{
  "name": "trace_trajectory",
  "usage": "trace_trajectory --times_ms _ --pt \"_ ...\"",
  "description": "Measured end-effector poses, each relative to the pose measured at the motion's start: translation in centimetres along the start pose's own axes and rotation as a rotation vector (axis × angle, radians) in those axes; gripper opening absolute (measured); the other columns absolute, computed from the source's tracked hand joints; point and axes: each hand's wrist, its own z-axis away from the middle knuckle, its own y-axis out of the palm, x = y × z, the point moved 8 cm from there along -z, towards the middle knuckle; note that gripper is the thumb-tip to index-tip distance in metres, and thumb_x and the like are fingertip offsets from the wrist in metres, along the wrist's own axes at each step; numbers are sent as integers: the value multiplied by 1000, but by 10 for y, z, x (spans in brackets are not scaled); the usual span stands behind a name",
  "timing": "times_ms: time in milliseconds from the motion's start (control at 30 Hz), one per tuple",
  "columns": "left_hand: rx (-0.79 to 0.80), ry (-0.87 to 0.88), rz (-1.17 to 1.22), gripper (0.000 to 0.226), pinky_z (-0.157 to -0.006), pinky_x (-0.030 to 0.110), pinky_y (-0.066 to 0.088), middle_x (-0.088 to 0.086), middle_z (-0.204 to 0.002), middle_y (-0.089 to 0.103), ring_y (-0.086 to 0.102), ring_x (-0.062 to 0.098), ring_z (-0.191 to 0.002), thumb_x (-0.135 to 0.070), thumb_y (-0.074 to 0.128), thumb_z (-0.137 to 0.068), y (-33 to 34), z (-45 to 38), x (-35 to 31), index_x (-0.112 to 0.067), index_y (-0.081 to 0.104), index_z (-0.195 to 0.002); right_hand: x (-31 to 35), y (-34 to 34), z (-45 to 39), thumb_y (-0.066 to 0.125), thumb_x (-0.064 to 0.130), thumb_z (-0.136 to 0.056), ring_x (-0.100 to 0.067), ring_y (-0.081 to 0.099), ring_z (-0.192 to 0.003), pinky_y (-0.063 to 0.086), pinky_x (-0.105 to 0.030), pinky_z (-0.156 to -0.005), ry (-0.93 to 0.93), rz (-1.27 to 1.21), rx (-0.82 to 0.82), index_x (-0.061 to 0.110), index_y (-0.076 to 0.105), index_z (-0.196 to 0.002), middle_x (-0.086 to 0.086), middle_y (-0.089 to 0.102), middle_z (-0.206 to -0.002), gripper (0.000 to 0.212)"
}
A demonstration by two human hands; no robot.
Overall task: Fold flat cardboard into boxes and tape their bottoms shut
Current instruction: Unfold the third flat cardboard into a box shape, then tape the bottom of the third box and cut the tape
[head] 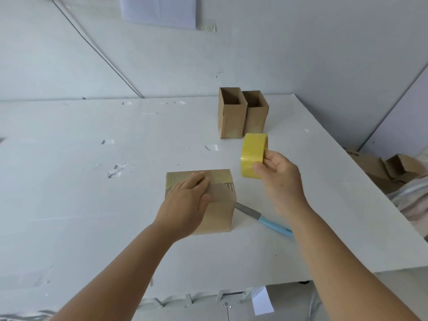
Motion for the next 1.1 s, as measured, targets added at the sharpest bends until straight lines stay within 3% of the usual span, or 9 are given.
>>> trace_trajectory --times_ms 200,267,333,467,600,667,800,900,1100 --pt "-36 -210 367 70 -87 13 33 -10 -138 47 47 8 -122 -15 58 -88 -9 2 23 -29 24 -148 28 59 16 61 6 -87 2 67 -93 49 -11 -75 -97 -71 95 16 64 -115 12 72 -101 30" --pt "-75 -266 500 71 -84 5 34 -13 -132 48 47 -1 -117 -14 60 -87 -13 4 29 -29 26 -147 24 76 22 62 9 -87 4 66 -93 49 -12 -78 -107 -41 101 27 63 -107 18 72 -97 27" --pt "-134 -334 642 61 -90 8 39 -15 -128 51 50 -4 -116 -17 62 -88 -18 7 35 -28 36 -142 19 88 29 63 13 -86 7 65 -92 49 -16 -80 -117 -3 86 36 60 -96 25 71 -92 25" --pt "-202 -397 829 29 -76 9 46 -18 -94 73 64 -6 -93 -19 65 -86 -28 8 43 -47 66 -95 15 98 33 66 16 -85 8 65 -90 48 -12 -79 -148 29 39 37 58 -93 23 72 -92 23" --pt "-256 -465 969 26 -77 21 50 -15 -83 74 69 0 -83 -15 69 -82 -29 10 47 -40 74 -77 16 101 31 66 16 -85 8 65 -91 48 -11 -79 -162 43 26 36 57 -95 19 72 -94 24" --pt "-306 -501 996 26 -77 23 52 -13 -80 74 70 2 -80 -14 72 -80 -29 11 50 -38 75 -73 16 101 31 67 16 -85 8 65 -91 48 -11 -78 -173 47 17 35 57 -95 18 72 -94 24" --pt "-338 -546 982 13 -78 29 54 -7 -80 75 70 8 -79 -12 72 -80 -27 8 57 -24 73 -84 16 102 29 68 14 -84 7 66 -90 49 -12 -79 -177 42 19 33 58 -95 17 72 -94 24" --pt "-326 -555 930 8 -75 28 54 -6 -76 74 69 9 -77 -15 72 -81 -26 3 62 -23 73 -79 16 102 27 68 14 -84 6 66 -91 50 -14 -80 -181 43 27 35 59 -93 20 72 -92 25" --pt "-280 -533 760 9 -56 7 42 -12 -73 71 62 -5 -67 -25 66 -86 -27 -2 66 -24 67 -77 18 103 30 68 13 -84 12 64 -88 46 -6 -75 -221 76 14 38 57 -90 32 67 -83 28"
